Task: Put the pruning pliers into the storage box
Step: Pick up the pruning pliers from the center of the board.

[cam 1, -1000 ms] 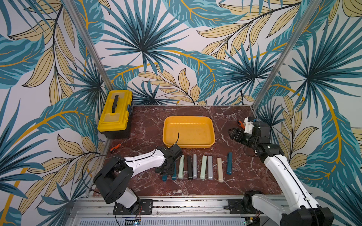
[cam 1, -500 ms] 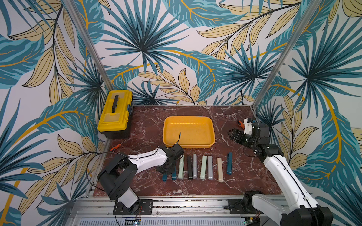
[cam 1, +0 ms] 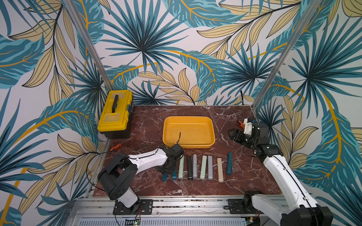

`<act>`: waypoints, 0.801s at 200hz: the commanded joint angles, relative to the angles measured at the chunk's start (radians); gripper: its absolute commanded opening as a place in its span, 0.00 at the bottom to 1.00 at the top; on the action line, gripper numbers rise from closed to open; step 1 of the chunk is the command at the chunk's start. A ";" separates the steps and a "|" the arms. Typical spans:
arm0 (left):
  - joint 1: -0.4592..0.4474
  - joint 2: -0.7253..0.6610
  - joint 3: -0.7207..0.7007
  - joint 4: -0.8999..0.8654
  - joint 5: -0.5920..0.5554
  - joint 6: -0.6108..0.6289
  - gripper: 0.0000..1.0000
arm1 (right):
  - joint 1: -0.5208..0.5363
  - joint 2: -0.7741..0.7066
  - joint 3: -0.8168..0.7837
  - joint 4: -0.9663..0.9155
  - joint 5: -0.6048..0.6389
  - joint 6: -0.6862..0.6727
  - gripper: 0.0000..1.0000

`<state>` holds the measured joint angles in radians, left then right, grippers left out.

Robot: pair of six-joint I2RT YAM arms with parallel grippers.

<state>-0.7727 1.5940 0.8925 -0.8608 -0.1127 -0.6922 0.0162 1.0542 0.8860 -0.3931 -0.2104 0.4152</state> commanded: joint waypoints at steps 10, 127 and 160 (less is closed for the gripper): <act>-0.004 -0.007 0.000 -0.044 -0.016 -0.023 0.07 | 0.005 0.006 -0.029 0.019 0.005 0.010 0.83; -0.002 -0.100 0.200 -0.266 -0.033 -0.029 0.07 | 0.006 0.028 -0.039 0.055 -0.005 0.023 0.83; 0.010 -0.091 0.333 -0.344 -0.036 -0.012 0.07 | 0.006 0.029 -0.046 0.071 -0.010 0.031 0.83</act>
<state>-0.7704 1.5177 1.1351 -1.1160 -0.1284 -0.7216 0.0162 1.0756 0.8669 -0.3531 -0.2111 0.4339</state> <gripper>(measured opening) 0.303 0.830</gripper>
